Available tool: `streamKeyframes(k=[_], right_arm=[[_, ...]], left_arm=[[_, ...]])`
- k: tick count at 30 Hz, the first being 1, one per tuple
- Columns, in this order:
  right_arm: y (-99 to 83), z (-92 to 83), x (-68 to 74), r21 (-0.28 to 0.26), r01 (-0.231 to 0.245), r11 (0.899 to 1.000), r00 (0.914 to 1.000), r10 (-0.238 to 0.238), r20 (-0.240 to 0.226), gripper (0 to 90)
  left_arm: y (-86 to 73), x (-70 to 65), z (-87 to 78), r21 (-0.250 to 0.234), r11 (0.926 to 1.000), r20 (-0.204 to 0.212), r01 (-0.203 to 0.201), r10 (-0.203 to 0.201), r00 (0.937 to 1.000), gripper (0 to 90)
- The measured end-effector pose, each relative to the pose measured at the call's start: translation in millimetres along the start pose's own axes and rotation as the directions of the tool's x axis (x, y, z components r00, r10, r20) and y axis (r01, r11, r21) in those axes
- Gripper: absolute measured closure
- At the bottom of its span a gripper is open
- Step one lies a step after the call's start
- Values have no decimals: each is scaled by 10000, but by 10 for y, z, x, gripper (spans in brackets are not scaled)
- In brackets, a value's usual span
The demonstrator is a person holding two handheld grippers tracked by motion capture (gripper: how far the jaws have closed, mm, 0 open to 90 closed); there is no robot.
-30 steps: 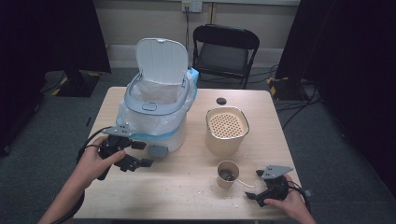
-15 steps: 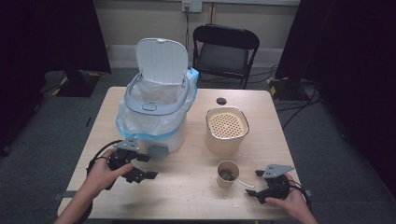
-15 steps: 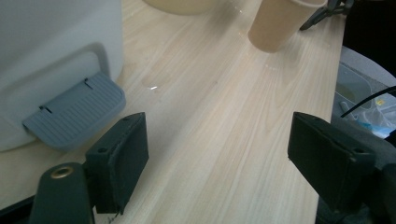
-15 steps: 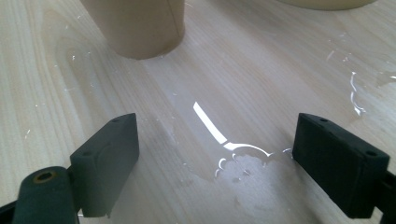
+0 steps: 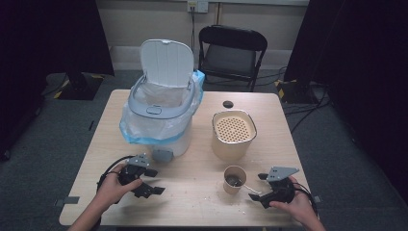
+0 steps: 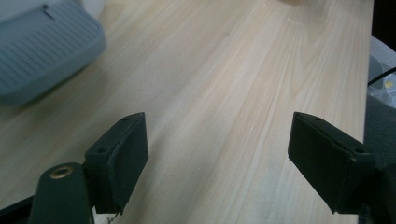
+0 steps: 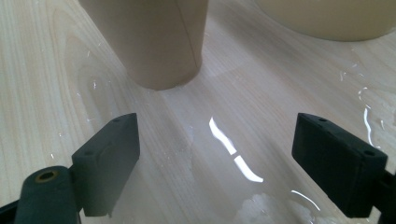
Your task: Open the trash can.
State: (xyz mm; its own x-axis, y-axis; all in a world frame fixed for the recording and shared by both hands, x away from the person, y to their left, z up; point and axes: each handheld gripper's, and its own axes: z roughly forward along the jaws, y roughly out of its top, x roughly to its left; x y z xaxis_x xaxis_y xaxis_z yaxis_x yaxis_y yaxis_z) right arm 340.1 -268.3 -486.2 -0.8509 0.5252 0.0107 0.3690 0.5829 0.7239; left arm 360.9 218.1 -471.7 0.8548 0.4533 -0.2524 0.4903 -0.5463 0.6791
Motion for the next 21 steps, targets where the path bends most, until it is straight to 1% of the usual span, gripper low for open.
streamKeyframes(k=[1, 3, 5, 8, 11, 12, 13, 16, 18, 21], right_arm=[[14, 9, 10, 26, 66, 10000, 10000, -65, -64, 151], [27, 25, 25, 58, 106, 9999, 9999, -105, -132, 151], [37, 51, 42, 169, 191, 9997, 9996, -188, -199, 150], [55, 80, 58, 243, 286, 9993, 9992, -279, -289, 150], [81, 85, 59, 163, 349, 9993, 9988, -343, -347, 150], [95, 83, 63, 129, 266, 9996, 9988, -261, -417, 150], [105, 85, 61, 62, 279, 9996, 9986, -276, -449, 149], [122, 92, 61, 56, 241, 9997, 9985, -238, -493, 149], [131, 100, 61, 46, 236, 9997, 9986, -233, -478, 148], [145, 104, 64, -29, 185, 9998, 9982, -186, -567, 146]], left_arm=[[-9, 7, 14, 60, 10000, -5, -53, 53, 10000, 198], [-32, 23, 46, 128, 9999, -2, -24, 24, 10000, 198], [-53, 42, 73, 195, 9998, -87, -89, 91, 9999, 198], [-67, 58, 100, 127, 9998, -150, -174, 176, 9997, 198], [-69, 66, 114, 53, 9997, -156, -257, 258, 9995, 199], [-71, 67, 124, 68, 9996, -155, -288, 289, 9995, 206], [-73, 68, 131, 122, 9993, -167, -341, 343, 9993, 208], [-80, 60, 168, 25, 9983, -171, -574, 574, 9982, 204], [-82, 48, 179, 26, 9967, -245, -809, 809, 9964, 201], [-105, 33, 193, -45, 9931, -218, -1172, 1171, 9929, 167]])
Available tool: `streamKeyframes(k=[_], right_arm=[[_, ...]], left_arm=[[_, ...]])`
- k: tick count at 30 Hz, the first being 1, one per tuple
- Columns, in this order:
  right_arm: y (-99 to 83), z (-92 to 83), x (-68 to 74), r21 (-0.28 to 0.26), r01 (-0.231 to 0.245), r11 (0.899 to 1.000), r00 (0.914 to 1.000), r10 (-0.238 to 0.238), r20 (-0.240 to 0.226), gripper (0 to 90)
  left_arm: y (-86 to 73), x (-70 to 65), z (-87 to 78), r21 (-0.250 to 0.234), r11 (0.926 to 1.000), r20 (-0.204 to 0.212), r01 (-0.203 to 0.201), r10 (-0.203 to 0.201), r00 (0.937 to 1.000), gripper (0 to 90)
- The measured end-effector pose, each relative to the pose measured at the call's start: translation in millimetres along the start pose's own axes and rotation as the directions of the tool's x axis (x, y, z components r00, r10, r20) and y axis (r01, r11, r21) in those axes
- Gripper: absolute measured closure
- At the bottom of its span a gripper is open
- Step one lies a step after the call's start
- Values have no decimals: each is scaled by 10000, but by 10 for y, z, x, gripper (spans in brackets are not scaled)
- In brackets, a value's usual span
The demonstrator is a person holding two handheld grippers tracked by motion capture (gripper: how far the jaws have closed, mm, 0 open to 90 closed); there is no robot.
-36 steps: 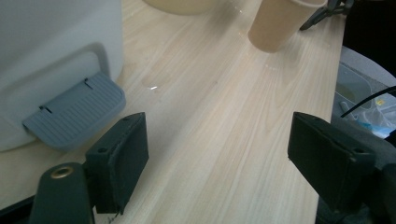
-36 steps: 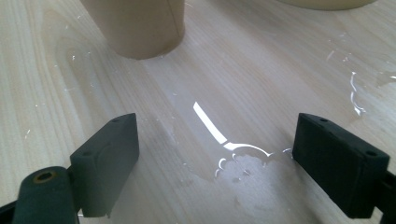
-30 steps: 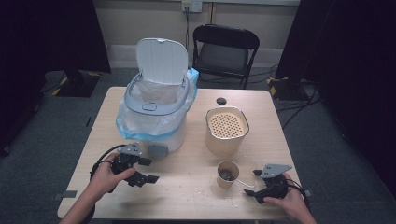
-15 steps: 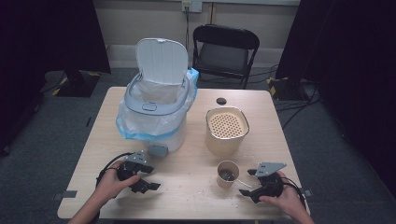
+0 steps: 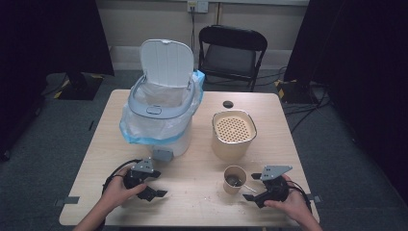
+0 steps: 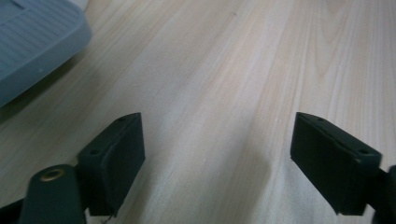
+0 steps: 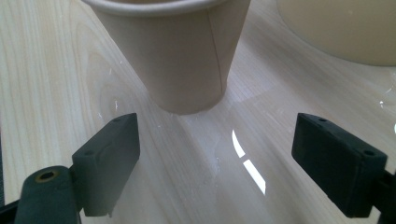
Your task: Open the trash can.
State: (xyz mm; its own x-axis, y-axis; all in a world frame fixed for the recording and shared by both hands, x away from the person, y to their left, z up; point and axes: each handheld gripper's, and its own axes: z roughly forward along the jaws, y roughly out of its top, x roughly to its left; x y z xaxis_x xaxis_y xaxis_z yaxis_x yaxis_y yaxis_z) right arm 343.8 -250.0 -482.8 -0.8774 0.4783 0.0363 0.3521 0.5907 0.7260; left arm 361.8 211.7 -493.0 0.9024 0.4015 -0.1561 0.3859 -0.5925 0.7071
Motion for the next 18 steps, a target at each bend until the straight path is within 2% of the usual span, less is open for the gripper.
streamKeyframes(k=[2, 3, 6, 8, 12, 18], right_arm=[[10, 4, 9, 34, 32, 10000, 10000, -32, -25, 146], [17, 6, 14, 61, 55, 10000, 10000, -55, -25, 146], [33, 11, 25, 42, 63, 10000, 9999, -63, -97, 146], [39, 13, 30, 42, 71, 10000, 9999, -71, -124, 146], [46, 18, 36, 28, 81, 10000, 9998, -81, -189, 146], [57, 17, 47, -3, 56, 10000, 9998, -56, -206, 146]], left_arm=[[-17, -14, 3, -29, 9997, -70, -253, 252, 9997, 160], [-30, -17, 7, -69, 9986, -56, -523, 523, 9986, 154], [-49, -28, 6, -59, 9968, -118, -802, 801, 9967, 150], [-70, -35, 17, -260, 9959, -22, -871, 871, 9962, 138], [-100, -53, 22, -258, 9889, -98, -1461, 1459, 9893, 117], [-106, -69, 33, -175, 9849, -109, -1720, 1718, 9851, 101]])
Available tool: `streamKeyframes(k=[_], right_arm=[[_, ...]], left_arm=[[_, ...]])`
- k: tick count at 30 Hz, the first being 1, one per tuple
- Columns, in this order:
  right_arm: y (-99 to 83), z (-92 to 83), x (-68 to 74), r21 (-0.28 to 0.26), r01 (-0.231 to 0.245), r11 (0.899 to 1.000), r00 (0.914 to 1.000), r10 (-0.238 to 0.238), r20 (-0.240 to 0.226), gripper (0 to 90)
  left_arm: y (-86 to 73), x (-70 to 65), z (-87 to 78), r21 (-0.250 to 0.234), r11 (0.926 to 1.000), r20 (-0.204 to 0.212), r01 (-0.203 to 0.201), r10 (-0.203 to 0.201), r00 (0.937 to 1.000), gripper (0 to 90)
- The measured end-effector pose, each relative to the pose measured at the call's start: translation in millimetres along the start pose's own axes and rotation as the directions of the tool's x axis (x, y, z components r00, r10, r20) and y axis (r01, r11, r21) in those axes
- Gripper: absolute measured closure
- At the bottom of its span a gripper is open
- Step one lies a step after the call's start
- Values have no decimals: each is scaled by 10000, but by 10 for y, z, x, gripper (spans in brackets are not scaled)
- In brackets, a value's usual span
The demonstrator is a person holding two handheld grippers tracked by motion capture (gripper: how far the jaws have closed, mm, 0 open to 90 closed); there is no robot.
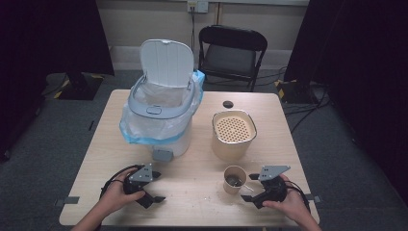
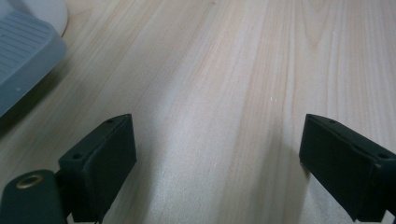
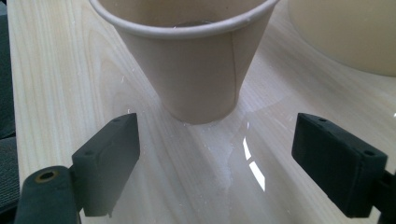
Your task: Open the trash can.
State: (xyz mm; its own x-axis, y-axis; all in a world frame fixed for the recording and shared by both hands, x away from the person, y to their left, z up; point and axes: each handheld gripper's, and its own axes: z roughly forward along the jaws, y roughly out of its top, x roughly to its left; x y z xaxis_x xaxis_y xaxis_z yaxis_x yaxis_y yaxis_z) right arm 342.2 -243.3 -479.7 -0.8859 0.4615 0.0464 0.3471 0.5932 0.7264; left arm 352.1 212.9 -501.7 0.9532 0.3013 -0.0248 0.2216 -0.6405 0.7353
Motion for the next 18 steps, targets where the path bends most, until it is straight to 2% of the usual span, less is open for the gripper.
streamKeyframes(k=[18], right_arm=[[89, 69, 41, -230, 150, 9996, 9996, -156, -240, 145]], left_arm=[[3, 0, 2, 39, 10000, -25, -78, 78, 10000, 87]])
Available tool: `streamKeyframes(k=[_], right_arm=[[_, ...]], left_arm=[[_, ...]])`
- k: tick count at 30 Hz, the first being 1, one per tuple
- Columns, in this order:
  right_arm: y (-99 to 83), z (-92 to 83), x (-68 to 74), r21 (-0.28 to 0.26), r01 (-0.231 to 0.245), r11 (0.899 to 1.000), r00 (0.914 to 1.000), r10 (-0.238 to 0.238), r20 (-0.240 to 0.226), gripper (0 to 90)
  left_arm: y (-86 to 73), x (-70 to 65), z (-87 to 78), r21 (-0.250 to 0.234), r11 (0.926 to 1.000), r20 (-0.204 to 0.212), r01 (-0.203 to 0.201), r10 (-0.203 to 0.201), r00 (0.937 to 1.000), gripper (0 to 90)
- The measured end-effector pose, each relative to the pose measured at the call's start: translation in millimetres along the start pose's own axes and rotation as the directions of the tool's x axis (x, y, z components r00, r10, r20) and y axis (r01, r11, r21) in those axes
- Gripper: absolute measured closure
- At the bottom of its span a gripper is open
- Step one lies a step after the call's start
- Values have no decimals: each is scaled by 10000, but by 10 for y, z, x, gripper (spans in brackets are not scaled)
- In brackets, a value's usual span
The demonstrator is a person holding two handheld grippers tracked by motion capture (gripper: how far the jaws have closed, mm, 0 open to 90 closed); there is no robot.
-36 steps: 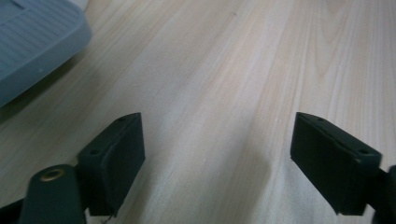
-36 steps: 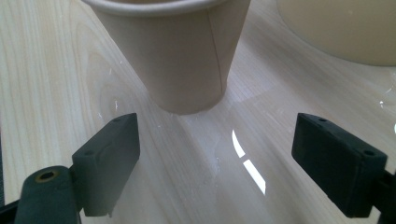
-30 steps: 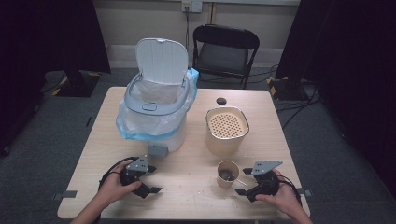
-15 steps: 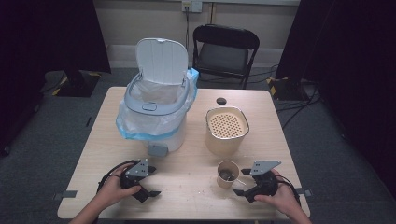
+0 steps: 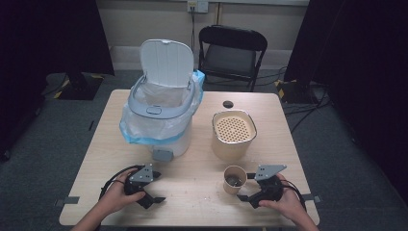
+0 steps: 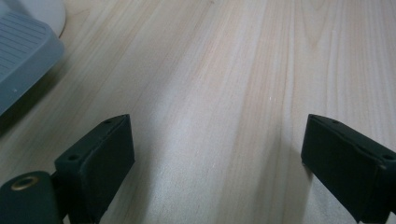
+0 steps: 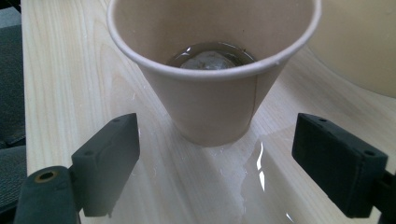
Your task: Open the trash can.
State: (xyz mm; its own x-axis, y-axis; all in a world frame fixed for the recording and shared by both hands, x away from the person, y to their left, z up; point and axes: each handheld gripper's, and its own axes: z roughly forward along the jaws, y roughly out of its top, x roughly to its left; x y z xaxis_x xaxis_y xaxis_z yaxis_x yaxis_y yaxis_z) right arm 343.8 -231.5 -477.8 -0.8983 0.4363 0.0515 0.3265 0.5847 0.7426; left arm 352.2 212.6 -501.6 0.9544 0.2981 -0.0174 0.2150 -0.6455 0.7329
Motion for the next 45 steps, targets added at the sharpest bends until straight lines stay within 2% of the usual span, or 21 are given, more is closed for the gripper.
streamKeyframes(k=[13, 19, 22, 24, 33, 38, 45], right_arm=[[64, 86, 0, -338, 25, 9994, 9998, -32, -198, 143], [87, 128, -47, -881, -348, 9955, 9985, 309, -457, 140], [96, 145, -59, -968, -413, 9944, 9983, 370, -461, 152], [104, 158, -62, -1000, -366, 9943, 9981, 313, -532, 181], [127, 225, -53, -1158, -173, 9931, 9987, 115, -502, 200], [143, 270, -29, -1236, 9, 9923, 9983, -81, -577, 256], [148, 300, -26, -1280, 66, 9918, 9984, -136, -541, 265]], left_arm=[[2, -2, -3, 45, 10000, -4, 2, -2, 10000, 87], [2, -2, -3, 42, 10000, -3, -2, 2, 10000, 87], [2, -2, -3, 44, 10000, -6, 3, -3, 10000, 87], [2, -2, -3, 44, 10000, -6, 2, -2, 10000, 86], [2, -5, -1, 42, 10000, -21, 12, -12, 10000, 84], [1, -9, 3, -15, 10000, -35, 33, -33, 10000, 83], [0, -8, 4, -19, 10000, -34, 31, -31, 10000, 83]])
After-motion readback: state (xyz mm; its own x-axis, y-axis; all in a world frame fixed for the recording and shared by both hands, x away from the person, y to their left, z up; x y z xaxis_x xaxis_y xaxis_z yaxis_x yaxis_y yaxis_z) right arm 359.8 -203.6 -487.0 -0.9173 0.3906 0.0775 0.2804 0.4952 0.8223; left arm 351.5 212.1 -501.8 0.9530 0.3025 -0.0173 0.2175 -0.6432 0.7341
